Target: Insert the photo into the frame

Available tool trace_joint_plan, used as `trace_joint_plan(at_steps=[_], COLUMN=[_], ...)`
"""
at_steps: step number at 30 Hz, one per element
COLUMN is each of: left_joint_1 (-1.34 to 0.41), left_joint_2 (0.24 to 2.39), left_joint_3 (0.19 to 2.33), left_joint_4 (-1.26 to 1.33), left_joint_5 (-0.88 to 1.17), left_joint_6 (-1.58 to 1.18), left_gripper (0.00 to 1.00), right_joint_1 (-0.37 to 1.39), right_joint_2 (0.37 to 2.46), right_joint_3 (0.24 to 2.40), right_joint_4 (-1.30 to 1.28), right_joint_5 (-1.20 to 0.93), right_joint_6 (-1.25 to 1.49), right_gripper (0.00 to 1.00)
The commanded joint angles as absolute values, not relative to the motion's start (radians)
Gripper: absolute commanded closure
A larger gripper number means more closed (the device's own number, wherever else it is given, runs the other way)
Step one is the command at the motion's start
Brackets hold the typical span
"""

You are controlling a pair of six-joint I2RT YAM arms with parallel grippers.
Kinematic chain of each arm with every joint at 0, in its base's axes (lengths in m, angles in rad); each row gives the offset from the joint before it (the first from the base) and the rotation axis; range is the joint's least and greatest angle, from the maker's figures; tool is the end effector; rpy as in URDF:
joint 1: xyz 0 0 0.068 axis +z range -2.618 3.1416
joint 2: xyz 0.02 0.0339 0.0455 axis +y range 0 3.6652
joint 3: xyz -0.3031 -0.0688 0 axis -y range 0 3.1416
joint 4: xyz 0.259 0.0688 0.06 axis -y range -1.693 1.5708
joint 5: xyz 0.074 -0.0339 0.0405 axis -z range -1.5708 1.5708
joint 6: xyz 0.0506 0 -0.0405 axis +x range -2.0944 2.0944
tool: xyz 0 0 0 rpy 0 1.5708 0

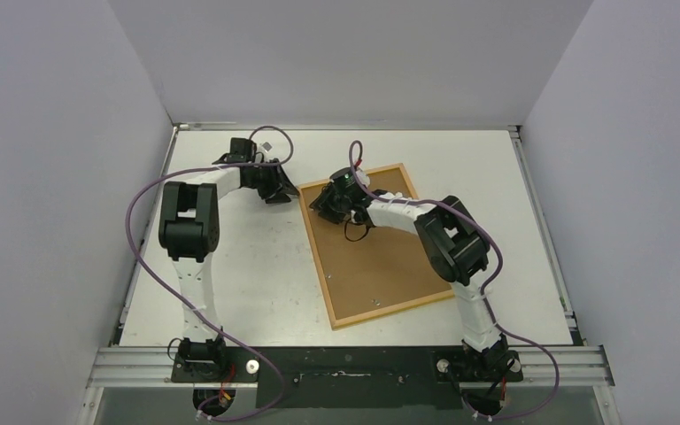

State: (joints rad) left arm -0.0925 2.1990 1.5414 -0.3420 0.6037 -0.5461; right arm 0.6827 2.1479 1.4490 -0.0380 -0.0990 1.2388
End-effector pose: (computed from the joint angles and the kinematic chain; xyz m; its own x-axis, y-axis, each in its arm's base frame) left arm 0.4975 -0.0750 0.1506 -0.9140 -0.3446 -0.2140 -0.1089 0.7166 -0.6889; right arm 0.3959 0.3284 0.1632 -0.8171 0.5481 -0.1786 0.2698 0.6374 0.7218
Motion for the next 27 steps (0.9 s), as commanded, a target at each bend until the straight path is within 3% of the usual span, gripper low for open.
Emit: trace_joint_plan(at_steps=[1,12,27], left_joint_1=[-0.107,-0.109,-0.106], left_joint_2=[2.158,2.205,2.265], left_joint_3=[1.533,1.559,1.584], left_joint_4=[-0.340,-0.386,-0.422], left_joint_5=[0.621,0.638,0.670], left_joint_6=[-0.546,-0.538,-0.581], left_gripper=[0.63,0.82,0.85], right_joint_1=[0.689,0.680,0.649], right_joint_2=[2.180,2.146,2.263], right_joint_3=[1.478,1.547,1.744], right_joint_4=[-0.022,0.004,-0.109], right_joint_5=[-0.053,-0.129,-0.231], right_joint_6=[1.223,0.854,0.583], right_gripper=[0.62,0.63,0.61])
